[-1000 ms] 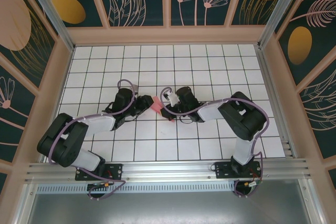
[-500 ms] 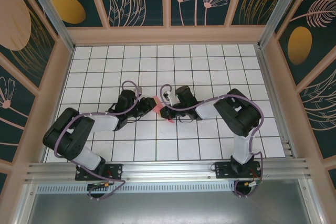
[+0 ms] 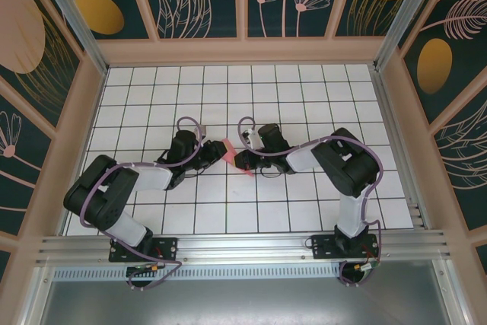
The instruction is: Fold a paper plane with a square sheet of paper (pick it up from the middle)
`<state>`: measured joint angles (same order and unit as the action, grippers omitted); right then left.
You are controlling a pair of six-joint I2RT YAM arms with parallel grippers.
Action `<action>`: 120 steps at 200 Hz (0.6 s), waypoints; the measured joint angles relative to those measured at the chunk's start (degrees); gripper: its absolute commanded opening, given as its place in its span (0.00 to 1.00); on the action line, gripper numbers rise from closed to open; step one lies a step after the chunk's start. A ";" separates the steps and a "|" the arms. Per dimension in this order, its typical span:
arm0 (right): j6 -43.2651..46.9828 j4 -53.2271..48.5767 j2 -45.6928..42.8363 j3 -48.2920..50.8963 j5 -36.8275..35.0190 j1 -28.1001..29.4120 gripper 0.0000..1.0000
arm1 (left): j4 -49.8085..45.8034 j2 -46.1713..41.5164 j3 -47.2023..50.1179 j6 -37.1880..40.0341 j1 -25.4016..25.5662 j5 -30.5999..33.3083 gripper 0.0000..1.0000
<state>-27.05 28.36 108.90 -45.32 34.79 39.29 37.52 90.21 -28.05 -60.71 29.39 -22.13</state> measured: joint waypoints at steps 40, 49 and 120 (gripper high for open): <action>-3.58 1.38 0.00 0.98 0.22 -0.59 0.06 | 1.88 2.45 0.00 -0.22 0.33 -0.52 0.21; -4.52 1.99 0.00 1.29 0.28 -0.90 0.06 | 2.34 3.06 0.00 -0.39 0.44 -0.72 0.20; -9.51 4.42 0.00 2.69 1.16 -2.49 0.05 | 4.55 6.49 -0.02 -0.66 0.66 -1.90 0.17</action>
<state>-36.56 32.77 108.90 -42.63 35.94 36.80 42.06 96.71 -28.08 -61.36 30.04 -24.03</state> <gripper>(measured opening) 0.060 0.179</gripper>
